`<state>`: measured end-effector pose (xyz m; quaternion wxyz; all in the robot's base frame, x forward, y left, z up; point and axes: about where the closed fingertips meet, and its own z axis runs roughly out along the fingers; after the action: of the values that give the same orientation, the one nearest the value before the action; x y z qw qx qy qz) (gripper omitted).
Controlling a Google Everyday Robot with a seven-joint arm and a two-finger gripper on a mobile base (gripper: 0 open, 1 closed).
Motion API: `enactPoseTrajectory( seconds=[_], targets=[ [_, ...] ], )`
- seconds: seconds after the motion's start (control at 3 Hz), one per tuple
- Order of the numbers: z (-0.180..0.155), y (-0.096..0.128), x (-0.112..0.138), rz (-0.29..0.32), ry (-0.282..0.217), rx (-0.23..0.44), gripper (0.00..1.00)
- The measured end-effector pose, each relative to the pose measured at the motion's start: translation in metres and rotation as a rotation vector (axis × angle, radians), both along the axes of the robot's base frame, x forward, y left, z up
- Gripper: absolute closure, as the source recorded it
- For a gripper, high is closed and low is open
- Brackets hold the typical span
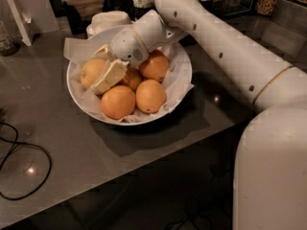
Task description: Pick orange from white bowl
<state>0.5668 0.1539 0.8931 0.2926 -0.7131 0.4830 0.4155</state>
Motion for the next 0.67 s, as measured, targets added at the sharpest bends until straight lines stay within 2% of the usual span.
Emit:
enactPoseTrajectory(
  seconds=[0.33, 0.67],
  targets=[
    [0.0073, -0.0057, -0.0078, -0.015, -0.030, 0.085, 1.00],
    [0.0127, -0.0069, -0.0112, -0.022, -0.043, 0.118, 1.00]
  ],
)
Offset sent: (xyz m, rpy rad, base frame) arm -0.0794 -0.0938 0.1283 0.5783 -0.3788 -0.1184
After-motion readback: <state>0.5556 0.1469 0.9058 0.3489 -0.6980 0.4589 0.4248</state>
